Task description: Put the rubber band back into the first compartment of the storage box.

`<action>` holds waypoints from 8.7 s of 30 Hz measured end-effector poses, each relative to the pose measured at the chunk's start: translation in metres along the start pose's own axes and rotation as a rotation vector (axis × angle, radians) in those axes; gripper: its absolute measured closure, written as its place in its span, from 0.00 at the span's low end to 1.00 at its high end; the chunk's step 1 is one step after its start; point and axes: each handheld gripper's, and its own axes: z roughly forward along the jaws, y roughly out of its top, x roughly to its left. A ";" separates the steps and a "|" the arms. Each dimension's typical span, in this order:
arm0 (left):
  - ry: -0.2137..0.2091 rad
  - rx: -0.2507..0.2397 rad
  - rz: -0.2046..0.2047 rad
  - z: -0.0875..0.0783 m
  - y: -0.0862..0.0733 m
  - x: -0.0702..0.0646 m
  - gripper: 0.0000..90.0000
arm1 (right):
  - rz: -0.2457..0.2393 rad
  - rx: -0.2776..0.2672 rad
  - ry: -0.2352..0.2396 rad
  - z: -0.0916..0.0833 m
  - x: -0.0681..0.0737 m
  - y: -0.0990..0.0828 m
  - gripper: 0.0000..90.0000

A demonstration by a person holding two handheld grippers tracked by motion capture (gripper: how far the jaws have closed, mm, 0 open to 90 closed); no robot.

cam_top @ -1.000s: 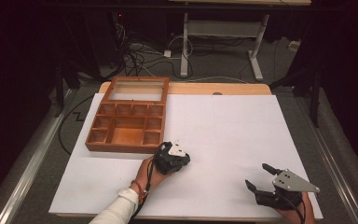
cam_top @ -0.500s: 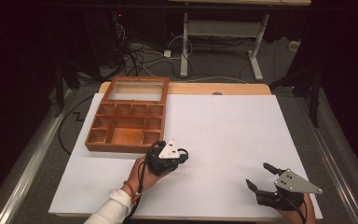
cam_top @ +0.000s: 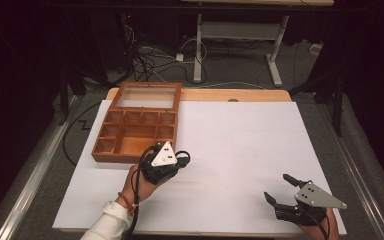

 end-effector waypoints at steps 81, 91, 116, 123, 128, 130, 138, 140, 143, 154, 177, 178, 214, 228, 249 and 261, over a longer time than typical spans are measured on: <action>0.324 0.216 -0.464 -0.047 -0.078 0.239 0.94 | -0.031 0.068 -0.002 0.016 0.002 -0.004 0.19; 0.334 0.231 -0.509 -0.043 -0.084 0.245 0.94 | -0.040 0.068 0.009 0.016 0.004 -0.003 0.20; 0.461 0.223 -0.508 -0.040 -0.080 0.239 0.56 | -0.051 0.074 0.032 0.018 0.006 -0.004 0.20; 0.482 0.164 -0.420 -0.046 -0.070 0.218 0.29 | -0.051 0.074 0.036 0.021 0.007 -0.004 0.20; 0.474 0.114 -0.371 -0.049 -0.063 0.203 0.23 | -0.051 0.075 0.033 0.021 0.007 -0.004 0.20; 0.471 0.098 -0.353 -0.049 -0.061 0.197 0.21 | -0.050 0.075 0.028 0.022 0.007 -0.003 0.20; 0.466 0.038 -0.270 -0.053 -0.050 0.173 0.19 | -0.038 0.078 0.018 0.021 0.007 -0.003 0.20; 0.468 0.036 -0.244 -0.053 -0.048 0.166 0.19 | -0.037 0.077 0.020 0.021 0.007 -0.003 0.20; 0.467 0.021 -0.224 -0.054 -0.047 0.158 0.19 | -0.038 0.078 0.019 0.021 0.008 -0.003 0.20; 0.443 -0.058 -0.174 -0.058 -0.041 0.131 0.19 | -0.033 0.072 0.016 0.020 0.008 -0.001 0.20; 0.421 -0.177 -0.134 -0.077 -0.030 0.100 0.18 | -0.056 0.055 0.020 0.019 0.015 0.002 0.21; 0.419 -0.180 -0.129 -0.079 -0.030 0.099 0.18 | -0.056 0.055 0.020 0.019 0.015 0.002 0.21; 0.364 -0.189 -0.003 -0.081 -0.016 0.047 0.17 | -0.070 0.054 0.038 0.021 0.019 0.006 0.21; 0.336 -0.189 0.053 -0.076 -0.010 0.028 0.17 | -0.074 0.046 0.039 0.020 0.020 0.007 0.21; 0.285 -0.191 0.084 -0.071 -0.018 -0.003 0.17 | -0.075 0.032 0.041 0.018 0.024 0.011 0.21; 0.240 -0.189 0.144 -0.061 -0.027 -0.023 0.17 | -0.083 0.010 0.042 0.014 0.027 0.014 0.20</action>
